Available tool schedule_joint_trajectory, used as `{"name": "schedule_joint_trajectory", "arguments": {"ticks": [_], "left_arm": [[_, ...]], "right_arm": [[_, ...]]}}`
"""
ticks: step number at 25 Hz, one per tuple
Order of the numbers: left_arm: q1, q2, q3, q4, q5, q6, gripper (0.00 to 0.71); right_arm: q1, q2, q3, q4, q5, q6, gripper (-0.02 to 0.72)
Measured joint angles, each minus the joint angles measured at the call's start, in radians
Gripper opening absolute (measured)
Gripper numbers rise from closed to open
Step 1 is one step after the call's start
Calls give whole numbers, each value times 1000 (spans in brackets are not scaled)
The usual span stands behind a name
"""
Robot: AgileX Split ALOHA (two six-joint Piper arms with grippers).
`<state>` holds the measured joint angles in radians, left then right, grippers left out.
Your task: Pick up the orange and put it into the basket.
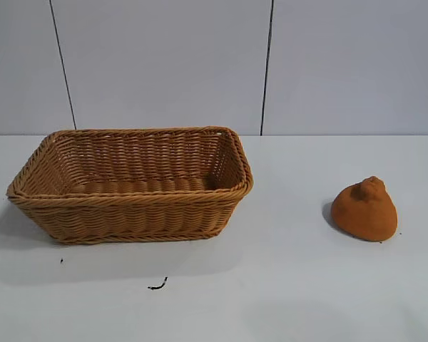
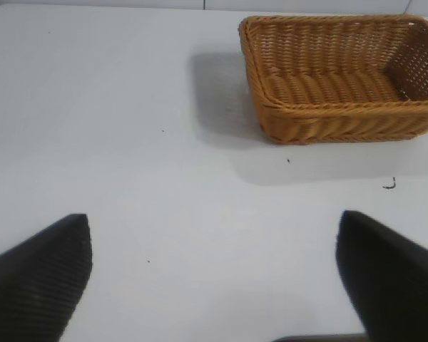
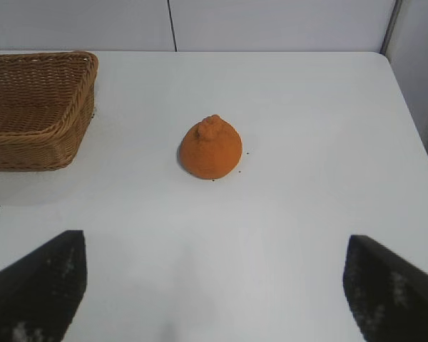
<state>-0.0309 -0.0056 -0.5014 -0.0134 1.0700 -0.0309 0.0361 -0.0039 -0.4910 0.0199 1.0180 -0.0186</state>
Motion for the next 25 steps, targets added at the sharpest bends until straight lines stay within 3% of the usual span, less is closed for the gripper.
{"name": "schedule_joint_trajectory", "arguments": {"ticks": [25], "left_arm": [[0, 0, 0, 0, 0, 0, 666]], "right_arm": [[0, 56, -24, -1, -12, 10, 673]]}}
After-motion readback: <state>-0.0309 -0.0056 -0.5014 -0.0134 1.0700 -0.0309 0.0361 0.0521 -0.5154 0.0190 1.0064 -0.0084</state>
